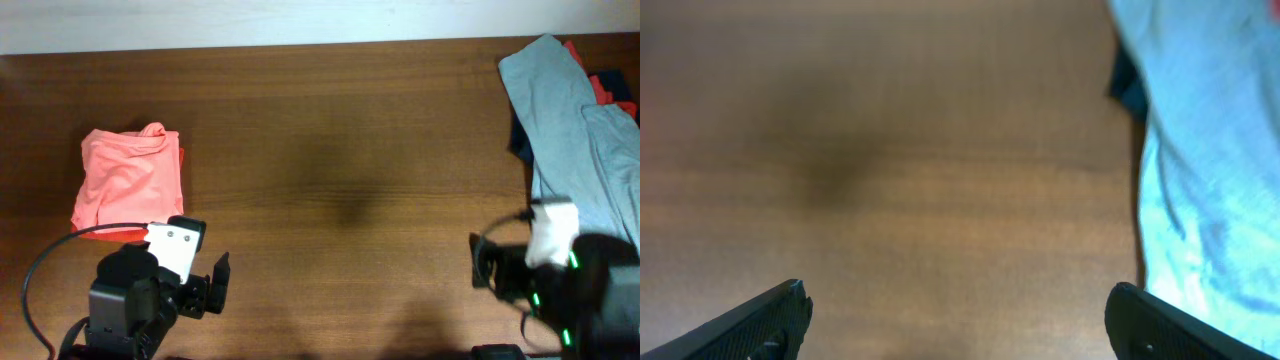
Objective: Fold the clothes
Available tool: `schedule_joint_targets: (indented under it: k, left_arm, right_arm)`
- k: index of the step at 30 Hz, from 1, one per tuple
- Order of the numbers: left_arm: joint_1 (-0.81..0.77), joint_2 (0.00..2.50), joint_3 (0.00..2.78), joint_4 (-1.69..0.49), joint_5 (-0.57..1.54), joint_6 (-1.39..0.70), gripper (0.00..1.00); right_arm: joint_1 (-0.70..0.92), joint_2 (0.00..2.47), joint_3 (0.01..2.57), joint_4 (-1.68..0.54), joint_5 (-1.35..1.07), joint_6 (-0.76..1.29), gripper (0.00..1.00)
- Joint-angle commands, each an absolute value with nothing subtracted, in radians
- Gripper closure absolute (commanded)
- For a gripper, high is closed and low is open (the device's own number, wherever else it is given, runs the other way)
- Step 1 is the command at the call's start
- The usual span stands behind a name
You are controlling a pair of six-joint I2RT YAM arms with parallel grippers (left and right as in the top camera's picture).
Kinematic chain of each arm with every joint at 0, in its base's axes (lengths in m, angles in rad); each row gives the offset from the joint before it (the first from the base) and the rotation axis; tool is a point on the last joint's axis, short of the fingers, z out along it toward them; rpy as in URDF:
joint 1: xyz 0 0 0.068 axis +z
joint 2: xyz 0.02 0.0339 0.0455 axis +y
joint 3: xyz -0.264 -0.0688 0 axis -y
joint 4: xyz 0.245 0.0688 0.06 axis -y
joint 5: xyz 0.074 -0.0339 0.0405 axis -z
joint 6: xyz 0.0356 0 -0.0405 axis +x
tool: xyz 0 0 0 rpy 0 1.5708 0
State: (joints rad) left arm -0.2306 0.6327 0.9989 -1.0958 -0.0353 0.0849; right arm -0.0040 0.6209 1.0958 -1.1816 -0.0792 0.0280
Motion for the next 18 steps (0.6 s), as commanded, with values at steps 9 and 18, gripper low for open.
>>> schedule_joint_targets:
  k: [9,18]
  left_arm:
    - [-0.233,0.627,0.994,-1.093,-0.049,0.072,0.01]
    - [-0.233,0.627,0.994,-1.093,-0.049,0.072,0.0]
  right_arm:
    - [0.057,0.111,0.733,-0.95,-0.084,0.031,0.01]
    - [0.077,0.005,0.354,-0.546,-0.15,0.034,0.01]
